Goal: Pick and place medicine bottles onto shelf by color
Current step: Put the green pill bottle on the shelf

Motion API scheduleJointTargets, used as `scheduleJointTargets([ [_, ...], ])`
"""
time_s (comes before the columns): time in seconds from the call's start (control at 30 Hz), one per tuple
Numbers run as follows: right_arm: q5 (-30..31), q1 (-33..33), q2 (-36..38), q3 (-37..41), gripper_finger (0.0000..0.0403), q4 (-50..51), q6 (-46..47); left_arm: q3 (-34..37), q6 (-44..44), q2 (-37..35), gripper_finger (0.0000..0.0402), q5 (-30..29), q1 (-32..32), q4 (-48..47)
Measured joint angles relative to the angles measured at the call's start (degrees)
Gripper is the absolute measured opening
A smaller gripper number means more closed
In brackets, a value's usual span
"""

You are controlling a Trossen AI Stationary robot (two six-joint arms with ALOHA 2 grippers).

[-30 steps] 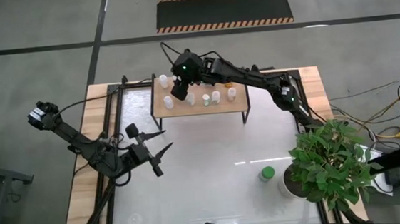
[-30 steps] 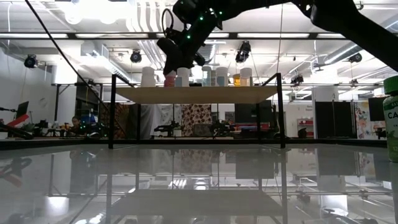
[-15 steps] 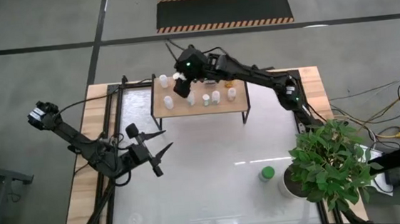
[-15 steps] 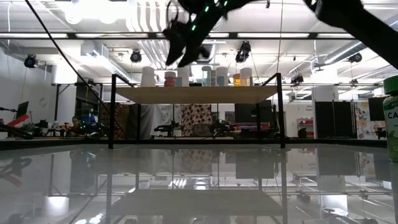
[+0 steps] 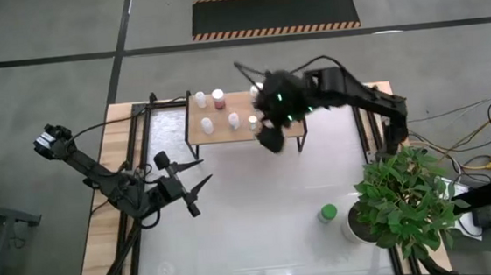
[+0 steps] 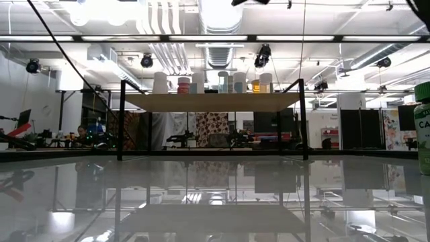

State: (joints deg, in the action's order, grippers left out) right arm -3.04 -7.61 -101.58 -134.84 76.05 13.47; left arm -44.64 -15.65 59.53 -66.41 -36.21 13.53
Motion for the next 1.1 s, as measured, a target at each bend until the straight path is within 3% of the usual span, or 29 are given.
scheduleJointTargets([
  [0.2, -0.02, 9.45, 0.49, 0.41, 0.0253, 13.7, 7.65, -0.26, 0.04, 0.07, 0.0195, 0.08, 0.0, 0.13],
  [0.27, -0.82, 12.82, 0.64, 1.94, 0.0254, 13.72, 8.31, -0.26, 0.07, 0.07, 0.0195, 0.07, 0.0, 0.23],
  [0.43, -10.85, 21.13, 3.34, 10.84, 0.0252, 13.18, 1.06, -0.26, 0.12, 0.26, 0.0195, 0.12, 0.0, 0.88],
  [0.67, -0.97, 29.96, 9.35, 29.37, 0.0235, 12.26, 4.22, -0.22, 0.27, 0.37, 0.0195, 0.26, 0.0, 1.02],
  [0.9, 0.09, 36.77, 14.97, 46.23, 0.0239, 5.54, 17.27, -0.22, 0.31, 0.37, 0.0195, 0.26, 0.0, 1.06],
  [1.1, 1.05, 38.43, 15.62, 53.24, 0.0282, 2.8, 20.64, -0.22, 0.31, 0.37, 0.0195, 0.24, 0.0, 1.06],
])
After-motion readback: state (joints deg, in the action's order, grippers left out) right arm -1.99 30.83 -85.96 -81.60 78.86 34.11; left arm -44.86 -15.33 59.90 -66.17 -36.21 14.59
